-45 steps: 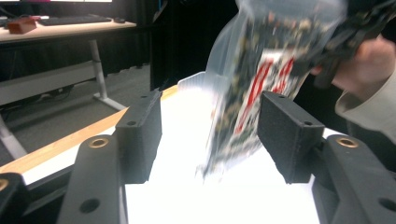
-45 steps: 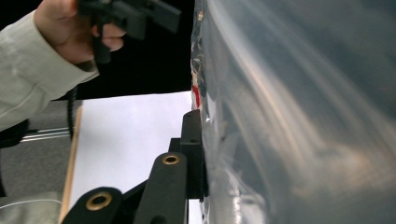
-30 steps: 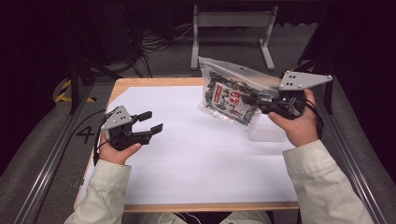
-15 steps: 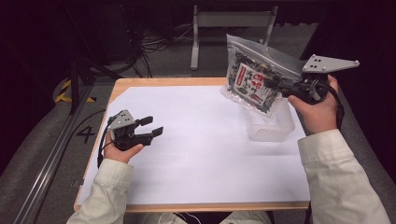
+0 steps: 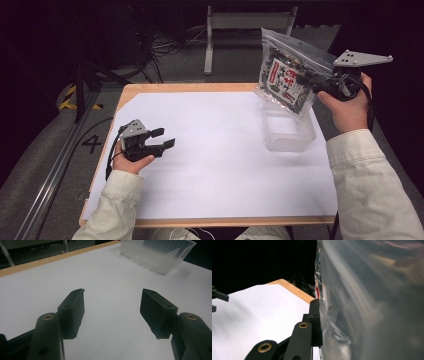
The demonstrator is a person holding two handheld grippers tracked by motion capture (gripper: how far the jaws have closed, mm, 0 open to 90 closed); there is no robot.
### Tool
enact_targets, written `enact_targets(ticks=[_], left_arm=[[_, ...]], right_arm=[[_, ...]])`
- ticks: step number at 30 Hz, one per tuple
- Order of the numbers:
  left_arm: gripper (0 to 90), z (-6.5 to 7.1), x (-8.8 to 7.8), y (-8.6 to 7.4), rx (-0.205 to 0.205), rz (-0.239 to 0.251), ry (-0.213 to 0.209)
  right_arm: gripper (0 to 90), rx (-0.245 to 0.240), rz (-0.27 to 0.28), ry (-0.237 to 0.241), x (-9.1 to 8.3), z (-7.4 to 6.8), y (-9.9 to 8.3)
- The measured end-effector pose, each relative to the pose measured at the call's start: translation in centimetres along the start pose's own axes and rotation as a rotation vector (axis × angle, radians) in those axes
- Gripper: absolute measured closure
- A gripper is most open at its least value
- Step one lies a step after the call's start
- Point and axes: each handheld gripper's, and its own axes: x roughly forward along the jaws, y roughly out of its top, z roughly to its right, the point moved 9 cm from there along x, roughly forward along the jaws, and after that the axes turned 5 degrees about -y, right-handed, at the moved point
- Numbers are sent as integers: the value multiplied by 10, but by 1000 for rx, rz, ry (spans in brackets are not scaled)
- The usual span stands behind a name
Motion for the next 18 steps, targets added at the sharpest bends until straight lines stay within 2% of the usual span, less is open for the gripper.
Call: enact_targets(ticks=[3,5,6,8,10,14,18], left_arm=[[375,0,0,-1,0,-2,-2],[375,0,0,0,1,-3,-1],[375,0,0,0,1,-3,-1],[375,0,0,0,-3,1,0],[374,0,0,0,-5,2,0],[374,0,0,0,-11,4,1],[373,1,0,0,-24,8,-11]], right_arm=[[759,11,-4,-15,1,4,-1],[759,68,-18,-40,2,13,-5],[759,68,-18,-40,2,13,-5],[759,102,-35,-68,4,19,-8],[758,108,-45,-99,5,26,-12],[759,125,-40,-105,7,33,-16],[759,114,-39,-125,8,37,-20]])
